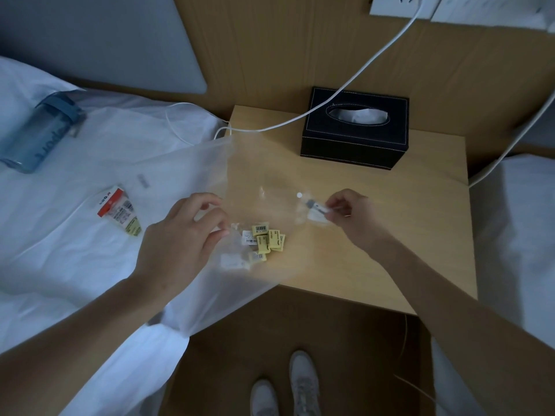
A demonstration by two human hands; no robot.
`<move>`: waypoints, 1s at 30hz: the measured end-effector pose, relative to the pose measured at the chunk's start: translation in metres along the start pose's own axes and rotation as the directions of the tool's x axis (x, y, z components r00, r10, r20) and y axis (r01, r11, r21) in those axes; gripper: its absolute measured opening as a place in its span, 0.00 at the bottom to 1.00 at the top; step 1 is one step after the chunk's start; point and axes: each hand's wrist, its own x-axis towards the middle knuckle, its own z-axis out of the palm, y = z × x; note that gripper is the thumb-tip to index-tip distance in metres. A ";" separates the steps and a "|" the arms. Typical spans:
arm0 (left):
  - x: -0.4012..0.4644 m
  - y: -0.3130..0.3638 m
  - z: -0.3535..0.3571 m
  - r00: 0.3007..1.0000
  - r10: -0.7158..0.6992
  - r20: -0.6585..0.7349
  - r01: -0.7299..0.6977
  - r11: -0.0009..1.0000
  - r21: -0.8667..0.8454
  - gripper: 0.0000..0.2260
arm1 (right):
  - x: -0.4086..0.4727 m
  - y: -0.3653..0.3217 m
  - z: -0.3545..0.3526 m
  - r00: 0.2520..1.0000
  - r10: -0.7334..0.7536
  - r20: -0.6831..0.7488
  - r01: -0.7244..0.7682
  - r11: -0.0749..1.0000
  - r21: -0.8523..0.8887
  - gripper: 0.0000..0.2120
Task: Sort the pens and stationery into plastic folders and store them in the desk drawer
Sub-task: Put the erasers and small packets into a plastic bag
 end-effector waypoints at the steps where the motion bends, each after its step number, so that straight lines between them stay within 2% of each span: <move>1: 0.000 0.000 0.000 1.000 0.000 -0.004 0.000 1.000 -0.002 0.05 | 0.000 -0.007 0.007 0.998 -0.019 0.055 0.019 1.000 -0.001 0.08; 6: -0.002 -0.002 -0.001 1.000 -0.004 -0.003 0.004 1.000 0.002 0.04 | 0.000 -0.021 0.051 0.956 -0.043 0.289 0.054 0.998 -0.032 0.09; 11: -0.006 -0.007 -0.001 1.000 -0.017 -0.014 0.017 1.000 0.002 0.04 | -0.005 -0.024 0.073 0.829 -0.030 0.558 0.128 0.982 -0.137 0.10; 13: -0.009 -0.010 -0.001 0.999 -0.025 -0.021 0.024 1.000 -0.014 0.03 | -0.007 -0.024 0.075 0.802 -0.004 0.597 0.110 0.984 -0.142 0.12; 18: -0.013 -0.013 -0.002 0.999 -0.032 -0.040 0.030 0.998 -0.055 0.03 | 0.000 -0.024 0.069 0.867 -0.028 0.498 0.121 0.981 -0.155 0.13; 24: -0.017 -0.025 -0.019 0.995 -0.023 -0.100 0.016 0.998 -0.067 0.11 | 0.008 -0.045 0.055 0.939 -0.051 0.340 0.102 0.986 -0.135 0.13; 30: -0.023 -0.035 -0.047 0.990 0.017 -0.141 -0.022 0.999 -0.033 0.04 | 0.012 -0.067 0.047 0.970 -0.123 0.208 0.141 0.987 -0.076 0.18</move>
